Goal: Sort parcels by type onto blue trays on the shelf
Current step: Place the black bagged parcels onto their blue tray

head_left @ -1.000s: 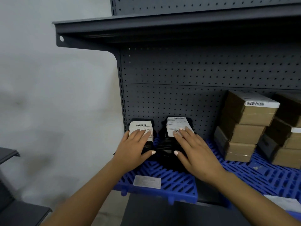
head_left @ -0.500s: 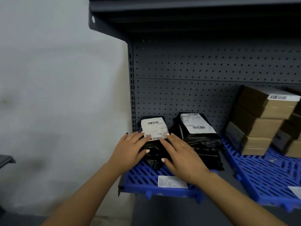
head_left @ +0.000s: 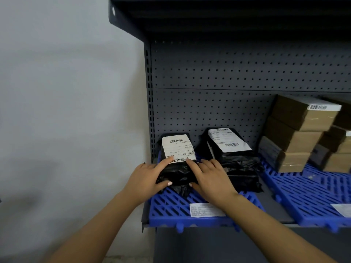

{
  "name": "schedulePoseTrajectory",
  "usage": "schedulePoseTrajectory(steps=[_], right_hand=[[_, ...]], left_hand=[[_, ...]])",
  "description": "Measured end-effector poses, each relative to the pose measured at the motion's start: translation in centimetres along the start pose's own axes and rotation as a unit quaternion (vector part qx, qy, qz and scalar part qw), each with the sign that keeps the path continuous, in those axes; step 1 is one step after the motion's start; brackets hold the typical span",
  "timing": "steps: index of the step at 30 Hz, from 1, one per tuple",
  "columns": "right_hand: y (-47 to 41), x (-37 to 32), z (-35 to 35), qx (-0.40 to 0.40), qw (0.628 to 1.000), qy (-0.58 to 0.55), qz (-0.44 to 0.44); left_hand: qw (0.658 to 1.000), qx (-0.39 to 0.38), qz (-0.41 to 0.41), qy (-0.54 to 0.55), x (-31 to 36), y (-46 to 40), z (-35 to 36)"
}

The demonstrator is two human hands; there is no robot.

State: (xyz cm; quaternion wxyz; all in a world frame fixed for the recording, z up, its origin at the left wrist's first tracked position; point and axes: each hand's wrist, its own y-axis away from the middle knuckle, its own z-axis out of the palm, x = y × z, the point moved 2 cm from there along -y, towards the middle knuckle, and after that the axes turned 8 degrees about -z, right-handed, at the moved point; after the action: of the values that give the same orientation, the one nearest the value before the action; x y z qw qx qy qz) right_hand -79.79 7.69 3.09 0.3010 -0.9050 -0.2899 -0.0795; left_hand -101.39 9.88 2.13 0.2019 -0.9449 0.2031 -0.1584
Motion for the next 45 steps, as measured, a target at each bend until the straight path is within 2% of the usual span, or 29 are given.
schedulePoseTrajectory(steps=[8,14,21,28,40,45], right_hand=[[-0.9,-1.2,0.9,0.044,0.999,0.007,0.003],[-1.5,-1.6,1.2,0.042,0.999,-0.002,0.015],[-1.5,-1.7,1.2,0.010,0.999,-0.030,0.020],[-1.7,-1.5,1.2,-0.059,0.995,-0.084,-0.003],[-2.5,-1.0,0.7,-0.068,0.982,-0.175,0.000],[-2.8,-1.3,0.6,-0.067,0.987,-0.142,0.021]], left_hand=[[0.990,-0.019,-0.056,0.129,-0.7,0.4,0.1],[0.987,-0.007,-0.062,0.149,-0.7,0.5,0.2],[0.989,-0.004,-0.066,0.134,-0.6,0.6,0.2],[0.988,-0.006,-0.064,0.139,-0.5,1.2,0.2],[0.993,-0.011,-0.064,0.096,-0.9,0.8,-0.5],[0.994,-0.022,-0.069,0.084,-0.9,0.8,-0.3]])
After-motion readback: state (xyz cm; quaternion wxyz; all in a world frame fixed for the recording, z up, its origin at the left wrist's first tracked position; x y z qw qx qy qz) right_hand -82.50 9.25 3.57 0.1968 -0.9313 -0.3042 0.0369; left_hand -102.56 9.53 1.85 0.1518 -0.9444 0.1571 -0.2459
